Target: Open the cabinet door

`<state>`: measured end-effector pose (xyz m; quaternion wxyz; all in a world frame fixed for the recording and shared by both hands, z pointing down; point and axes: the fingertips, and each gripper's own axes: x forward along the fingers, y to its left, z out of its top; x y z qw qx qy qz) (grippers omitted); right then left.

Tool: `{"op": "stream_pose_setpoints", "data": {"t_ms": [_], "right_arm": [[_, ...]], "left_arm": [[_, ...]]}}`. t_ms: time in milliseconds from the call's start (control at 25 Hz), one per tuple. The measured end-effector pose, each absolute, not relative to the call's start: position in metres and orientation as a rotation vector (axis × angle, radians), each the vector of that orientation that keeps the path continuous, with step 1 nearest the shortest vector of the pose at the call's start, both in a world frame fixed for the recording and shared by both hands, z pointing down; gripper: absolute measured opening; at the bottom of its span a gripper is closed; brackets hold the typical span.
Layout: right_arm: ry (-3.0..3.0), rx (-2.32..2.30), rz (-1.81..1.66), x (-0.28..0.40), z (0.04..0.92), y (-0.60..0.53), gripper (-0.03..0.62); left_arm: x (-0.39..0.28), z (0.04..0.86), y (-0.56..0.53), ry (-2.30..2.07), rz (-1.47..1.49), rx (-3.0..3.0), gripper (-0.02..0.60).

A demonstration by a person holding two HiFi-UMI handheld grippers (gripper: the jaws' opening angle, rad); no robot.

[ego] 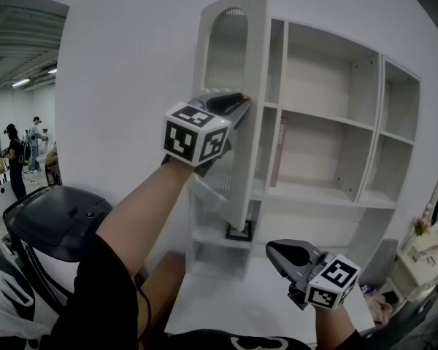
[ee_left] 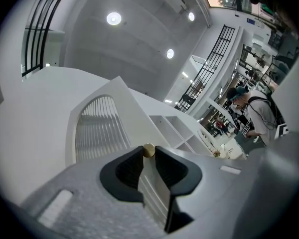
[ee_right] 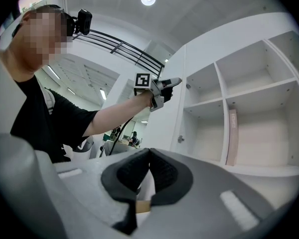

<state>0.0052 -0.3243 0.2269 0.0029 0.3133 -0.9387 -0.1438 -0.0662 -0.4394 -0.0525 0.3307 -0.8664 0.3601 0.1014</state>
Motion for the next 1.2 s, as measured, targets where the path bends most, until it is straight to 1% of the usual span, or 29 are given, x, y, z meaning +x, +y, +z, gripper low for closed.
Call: {"op": "stream_pose_setpoints", "data": {"t_ms": [680, 1200], "right_arm": [[-2.944, 0.954, -0.395, -0.032, 0.245, -0.297, 0.002], [-2.968, 0.885, -0.330, -0.069, 0.266, -0.282, 0.000]], "left_arm": [[-0.125, -0.054, -0.410, 0.950, 0.325, -2.300, 0.091], [-0.192, -0.054, -0.398, 0.998, 0.411, -2.368, 0.092]]}}
